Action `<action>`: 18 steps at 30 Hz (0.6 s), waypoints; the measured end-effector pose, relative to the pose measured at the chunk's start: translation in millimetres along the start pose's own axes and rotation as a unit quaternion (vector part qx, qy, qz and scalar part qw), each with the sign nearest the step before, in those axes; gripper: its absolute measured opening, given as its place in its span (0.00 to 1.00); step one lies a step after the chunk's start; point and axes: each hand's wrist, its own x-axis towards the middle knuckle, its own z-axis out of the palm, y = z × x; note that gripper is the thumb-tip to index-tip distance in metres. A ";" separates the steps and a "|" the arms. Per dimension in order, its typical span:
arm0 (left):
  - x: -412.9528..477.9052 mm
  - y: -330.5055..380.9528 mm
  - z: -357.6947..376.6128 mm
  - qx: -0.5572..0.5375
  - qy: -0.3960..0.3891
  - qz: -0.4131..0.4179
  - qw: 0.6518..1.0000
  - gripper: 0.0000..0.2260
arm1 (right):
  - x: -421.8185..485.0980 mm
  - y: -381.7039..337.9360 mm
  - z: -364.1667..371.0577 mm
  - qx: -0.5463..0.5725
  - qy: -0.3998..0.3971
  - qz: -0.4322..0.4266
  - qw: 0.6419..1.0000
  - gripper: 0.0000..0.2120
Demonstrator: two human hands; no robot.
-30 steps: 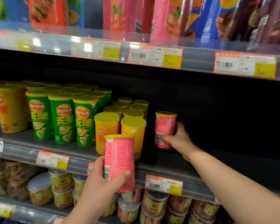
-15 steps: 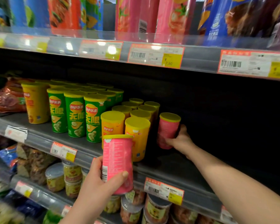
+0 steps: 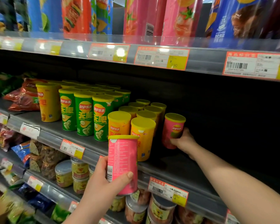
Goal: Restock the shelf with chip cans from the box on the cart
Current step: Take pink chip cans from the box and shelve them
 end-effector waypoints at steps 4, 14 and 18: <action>-2.9 2.0 0.3 -0.003 -0.007 0.001 1.000 0.33 | 2.9 -1.1 2.5 0.013 -0.010 0.009 1.000 0.40; -1.6 1.1 4.7 -0.011 -0.028 0.002 1.000 0.36 | 3.2 -1.8 -4.2 -0.008 -0.008 0.017 1.000 0.37; -1.9 4.3 16.7 -0.018 -0.051 0.012 0.998 0.34 | -6.6 2.7 -17.8 -0.028 -0.009 0.015 0.999 0.38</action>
